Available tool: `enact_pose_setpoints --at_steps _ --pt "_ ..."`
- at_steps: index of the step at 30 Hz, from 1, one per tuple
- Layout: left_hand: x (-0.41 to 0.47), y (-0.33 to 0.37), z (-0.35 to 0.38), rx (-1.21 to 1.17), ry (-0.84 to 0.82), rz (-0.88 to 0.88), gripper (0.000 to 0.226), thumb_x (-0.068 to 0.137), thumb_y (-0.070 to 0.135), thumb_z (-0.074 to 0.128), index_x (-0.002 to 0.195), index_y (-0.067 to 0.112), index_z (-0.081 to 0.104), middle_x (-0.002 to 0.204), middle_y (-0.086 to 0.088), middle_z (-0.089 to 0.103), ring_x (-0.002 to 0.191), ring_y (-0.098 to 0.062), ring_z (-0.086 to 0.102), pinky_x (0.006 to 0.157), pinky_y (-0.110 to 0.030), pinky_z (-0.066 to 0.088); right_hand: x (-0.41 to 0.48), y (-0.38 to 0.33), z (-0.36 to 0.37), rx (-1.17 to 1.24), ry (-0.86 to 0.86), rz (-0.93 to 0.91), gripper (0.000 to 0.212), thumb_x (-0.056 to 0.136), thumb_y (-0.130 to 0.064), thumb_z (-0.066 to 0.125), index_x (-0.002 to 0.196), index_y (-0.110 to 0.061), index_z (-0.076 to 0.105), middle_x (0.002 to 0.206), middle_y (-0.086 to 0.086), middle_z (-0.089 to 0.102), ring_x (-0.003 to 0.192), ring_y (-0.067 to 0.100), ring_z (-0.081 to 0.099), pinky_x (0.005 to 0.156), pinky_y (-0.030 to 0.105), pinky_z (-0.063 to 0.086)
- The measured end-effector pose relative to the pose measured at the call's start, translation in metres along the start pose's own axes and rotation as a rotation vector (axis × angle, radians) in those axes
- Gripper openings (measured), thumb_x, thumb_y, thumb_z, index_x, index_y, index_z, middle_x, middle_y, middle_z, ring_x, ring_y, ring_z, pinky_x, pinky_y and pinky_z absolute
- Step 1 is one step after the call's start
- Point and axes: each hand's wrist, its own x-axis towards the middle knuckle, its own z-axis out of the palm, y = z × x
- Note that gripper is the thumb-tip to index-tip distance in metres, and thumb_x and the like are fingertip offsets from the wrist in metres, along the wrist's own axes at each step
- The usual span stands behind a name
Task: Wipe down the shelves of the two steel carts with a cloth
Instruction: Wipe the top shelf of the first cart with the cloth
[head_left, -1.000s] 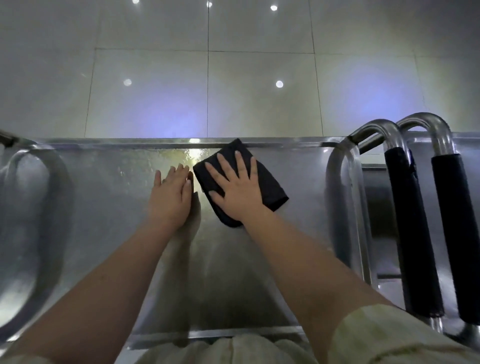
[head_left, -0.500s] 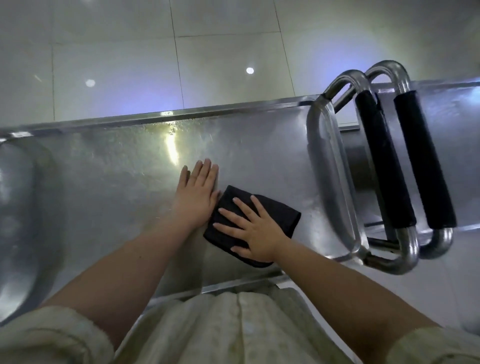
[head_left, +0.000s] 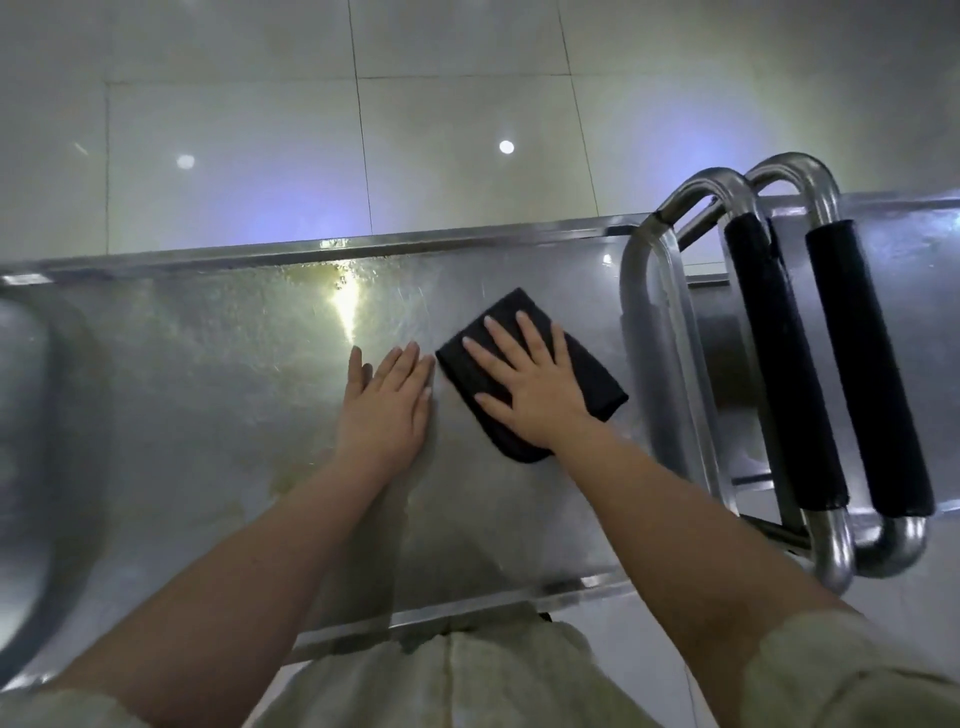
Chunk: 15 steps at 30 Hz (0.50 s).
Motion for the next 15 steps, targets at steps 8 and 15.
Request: enact_pose_setpoints --at_steps 8,15 --pt "0.012 0.013 -0.011 -0.071 0.108 -0.051 0.041 0.097 0.031 0.026 0.119 0.02 0.058 0.127 -0.002 0.055 0.122 -0.023 0.048 0.108 -0.053 0.025 0.074 0.012 -0.015 0.092 0.026 0.325 0.067 0.095 -0.061 0.015 0.152 -0.038 -0.011 0.164 -0.001 -0.009 0.148 0.034 -0.013 0.114 0.062 -0.011" --pt "0.037 0.041 -0.013 -0.139 0.212 0.005 0.03 0.089 0.022 0.046 0.115 0.018 0.06 0.121 -0.002 0.058 0.119 -0.027 0.049 0.1 -0.046 0.034 -0.129 -0.017 0.041 0.122 0.043 0.378 0.07 0.094 -0.059 0.03 0.155 -0.033 0.009 0.163 0.004 0.005 0.147 0.039 0.009 0.113 0.066 0.008"
